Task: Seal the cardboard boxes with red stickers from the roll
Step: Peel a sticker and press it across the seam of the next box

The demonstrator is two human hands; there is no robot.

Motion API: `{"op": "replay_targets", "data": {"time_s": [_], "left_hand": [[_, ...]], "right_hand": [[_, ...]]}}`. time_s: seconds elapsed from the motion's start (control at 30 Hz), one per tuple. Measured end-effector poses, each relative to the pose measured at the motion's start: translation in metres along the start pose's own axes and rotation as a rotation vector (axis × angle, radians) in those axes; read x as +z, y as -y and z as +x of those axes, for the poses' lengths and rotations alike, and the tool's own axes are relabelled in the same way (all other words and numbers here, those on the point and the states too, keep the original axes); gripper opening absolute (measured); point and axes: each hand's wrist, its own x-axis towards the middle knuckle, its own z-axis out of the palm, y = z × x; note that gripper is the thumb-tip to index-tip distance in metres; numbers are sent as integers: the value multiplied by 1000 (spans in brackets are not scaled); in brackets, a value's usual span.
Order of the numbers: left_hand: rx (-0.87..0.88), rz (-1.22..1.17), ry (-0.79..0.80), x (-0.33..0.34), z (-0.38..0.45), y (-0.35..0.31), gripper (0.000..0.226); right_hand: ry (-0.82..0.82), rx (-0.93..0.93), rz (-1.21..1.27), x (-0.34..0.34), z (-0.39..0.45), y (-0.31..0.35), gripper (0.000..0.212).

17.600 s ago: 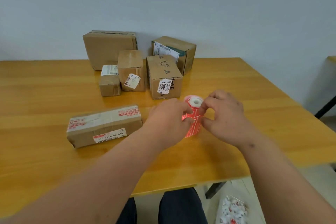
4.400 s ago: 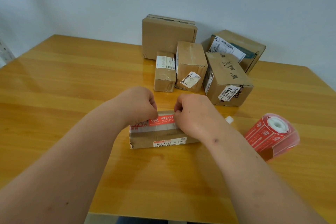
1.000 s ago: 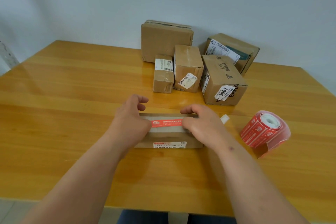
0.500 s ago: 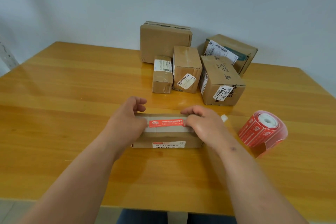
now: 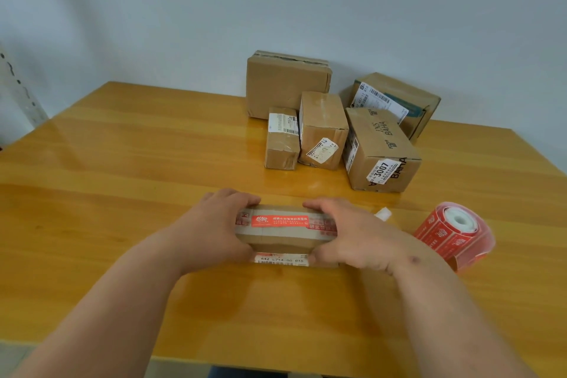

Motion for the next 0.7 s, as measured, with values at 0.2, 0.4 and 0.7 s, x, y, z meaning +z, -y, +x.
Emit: {"op": "replay_targets", "data": {"time_s": [0.2,0.4,0.7], "left_hand": [[-201,239,-446,-19,10,8,74],[-42,-181,-347,-10,23,20,44],[-203,206,-404,-26,81,43,62]], "right_hand": [[-267,33,-65,32,33,40,79],[-382,73,66,45,86,76,76],[-609,-46,-219,19,123,70,65]]}}
